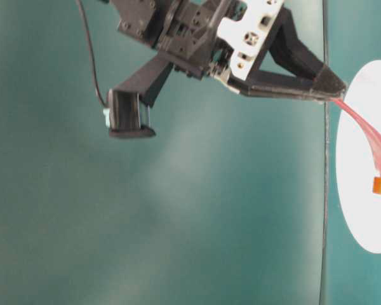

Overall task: Grip the spoon and scoop the red block from the bowl with right arm.
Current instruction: 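Slide the spoon under the red cube inside the white bowl, then lift the spoon with the red cube up out of the bowl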

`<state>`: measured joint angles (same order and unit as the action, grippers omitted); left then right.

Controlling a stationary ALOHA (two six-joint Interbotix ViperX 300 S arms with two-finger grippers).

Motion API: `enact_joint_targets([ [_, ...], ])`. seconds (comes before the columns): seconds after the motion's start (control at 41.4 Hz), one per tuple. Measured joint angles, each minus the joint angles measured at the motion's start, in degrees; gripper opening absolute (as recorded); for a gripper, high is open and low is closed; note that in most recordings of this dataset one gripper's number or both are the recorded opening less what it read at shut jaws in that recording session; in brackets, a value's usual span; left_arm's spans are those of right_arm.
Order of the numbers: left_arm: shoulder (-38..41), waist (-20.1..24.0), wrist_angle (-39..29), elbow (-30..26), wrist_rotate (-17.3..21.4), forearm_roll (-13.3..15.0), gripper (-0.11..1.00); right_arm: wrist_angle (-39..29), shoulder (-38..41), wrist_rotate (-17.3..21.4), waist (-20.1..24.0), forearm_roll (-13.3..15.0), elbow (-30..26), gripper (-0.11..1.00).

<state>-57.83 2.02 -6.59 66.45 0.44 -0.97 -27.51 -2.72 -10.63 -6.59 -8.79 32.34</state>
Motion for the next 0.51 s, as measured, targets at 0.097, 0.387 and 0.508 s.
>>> enact_joint_targets([
  [0.097, 0.0, 0.0, 0.0, 0.09, -0.09, 0.0, 0.03, 3.96, -1.41, 0.0, 0.09, 0.0, 2.72, 0.24],
  [0.387, 0.0, 0.0, 0.0, 0.09, 0.0, 0.0, 0.03, 13.18, -5.45, 0.0, 0.7, 0.0, 8.35, 0.24],
  [0.508, 0.0, 0.0, 0.0, 0.09, 0.0, 0.0, 0.03, 14.59, -6.15, 0.0, 0.7, 0.0, 9.58, 0.24],
])
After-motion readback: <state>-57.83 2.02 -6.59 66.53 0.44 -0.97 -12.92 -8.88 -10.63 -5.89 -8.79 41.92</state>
